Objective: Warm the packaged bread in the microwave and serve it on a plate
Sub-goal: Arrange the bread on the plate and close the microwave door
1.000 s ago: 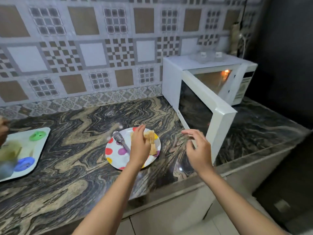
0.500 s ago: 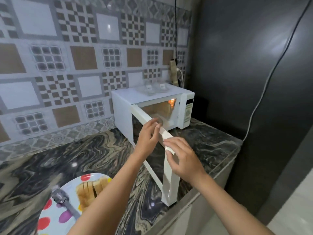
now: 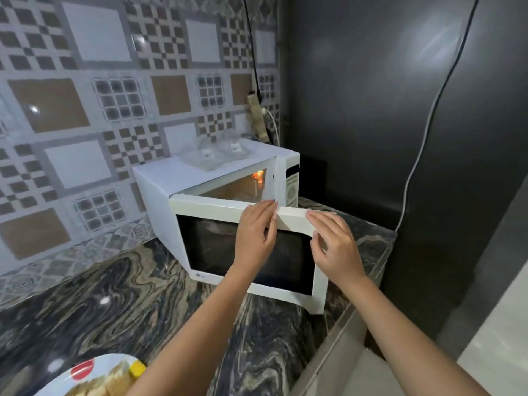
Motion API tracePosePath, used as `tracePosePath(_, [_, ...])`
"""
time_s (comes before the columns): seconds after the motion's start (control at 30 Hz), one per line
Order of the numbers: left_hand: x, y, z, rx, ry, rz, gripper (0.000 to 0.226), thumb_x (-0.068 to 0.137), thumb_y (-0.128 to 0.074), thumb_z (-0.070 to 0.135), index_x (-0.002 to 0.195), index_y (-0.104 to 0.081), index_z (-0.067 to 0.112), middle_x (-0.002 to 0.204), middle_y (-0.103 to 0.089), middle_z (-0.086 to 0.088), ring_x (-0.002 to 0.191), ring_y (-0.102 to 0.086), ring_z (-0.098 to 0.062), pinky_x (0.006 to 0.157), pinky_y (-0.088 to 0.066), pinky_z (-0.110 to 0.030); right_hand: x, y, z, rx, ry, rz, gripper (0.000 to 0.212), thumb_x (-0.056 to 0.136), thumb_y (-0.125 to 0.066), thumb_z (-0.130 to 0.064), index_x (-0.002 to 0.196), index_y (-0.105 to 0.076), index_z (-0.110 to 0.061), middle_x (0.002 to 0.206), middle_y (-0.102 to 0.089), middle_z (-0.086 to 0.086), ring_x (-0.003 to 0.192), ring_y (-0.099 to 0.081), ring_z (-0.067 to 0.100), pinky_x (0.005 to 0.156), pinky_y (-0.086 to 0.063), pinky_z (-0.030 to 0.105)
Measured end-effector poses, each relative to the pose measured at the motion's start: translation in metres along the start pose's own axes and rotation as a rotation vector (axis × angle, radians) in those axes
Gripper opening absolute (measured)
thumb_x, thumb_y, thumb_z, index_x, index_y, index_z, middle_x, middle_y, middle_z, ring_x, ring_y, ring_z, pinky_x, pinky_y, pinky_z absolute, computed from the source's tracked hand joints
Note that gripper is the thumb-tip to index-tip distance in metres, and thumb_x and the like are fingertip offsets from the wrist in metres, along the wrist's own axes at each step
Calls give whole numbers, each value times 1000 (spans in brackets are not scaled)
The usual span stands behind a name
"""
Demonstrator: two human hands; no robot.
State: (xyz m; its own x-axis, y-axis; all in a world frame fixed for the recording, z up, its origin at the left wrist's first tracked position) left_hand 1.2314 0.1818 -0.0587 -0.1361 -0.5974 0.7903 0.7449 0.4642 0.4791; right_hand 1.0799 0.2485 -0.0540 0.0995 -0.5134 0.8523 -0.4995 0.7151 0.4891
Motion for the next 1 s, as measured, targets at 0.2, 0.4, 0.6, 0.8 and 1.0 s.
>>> tracePosePath(0.2, [33,-52,-25,210,-16,63,35,95,-43,22,126,-59,13,133,-58,-2,124,-51,-15,110,-33,-34,48,-49,77,135,-3,-6,37,85,-43,-10,112,-67,-3,113,-68,6,110,-55,13,102,-41,26])
tracePosePath(0.4, [70,-87,-58,420,84,131,35,94,-45,17,124,-59,11,131,-59,-4,123,-52,-17,109,-33,-33,101,-119,135,270,119,-143,37,86,-44,-10,116,-65,-6,117,-66,5,113,-54,15,107,-34,23])
tracePosePath(0.6, [101,-103,-84,652,279,107,39,92,-39,17,125,-58,10,128,-60,-7,121,-54,-22,110,-31,-36,148,-187,162,436,138,-333,42,84,-52,7,124,-59,-4,126,-61,10,123,-52,26,110,-24,26])
tracePosePath(0.8, [113,-111,-96,831,366,-38,49,93,-42,13,142,-36,10,148,-39,-7,140,-31,-20,117,-4,-29,170,-226,172,588,198,-530,53,84,-46,10,133,-51,-10,136,-51,4,132,-40,18,109,-15,14])
tracePosePath(1.0, [113,-117,-105,968,416,-77,56,95,-40,14,148,-21,11,155,-24,-5,146,-13,-20,115,8,-28,184,-240,181,744,266,-665,50,86,-54,3,134,-50,-14,137,-49,1,132,-39,16,114,-26,27])
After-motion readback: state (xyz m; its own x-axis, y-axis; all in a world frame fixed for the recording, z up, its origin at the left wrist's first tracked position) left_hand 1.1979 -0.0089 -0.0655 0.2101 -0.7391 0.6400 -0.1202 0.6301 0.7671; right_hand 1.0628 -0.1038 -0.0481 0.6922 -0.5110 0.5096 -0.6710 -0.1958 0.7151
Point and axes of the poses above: each hand's wrist, its own x-axis towards the middle knuckle, its own y-axis out of the back of the hand, z = x × y, the point moved 8 cm from there along x, towards the middle knuckle
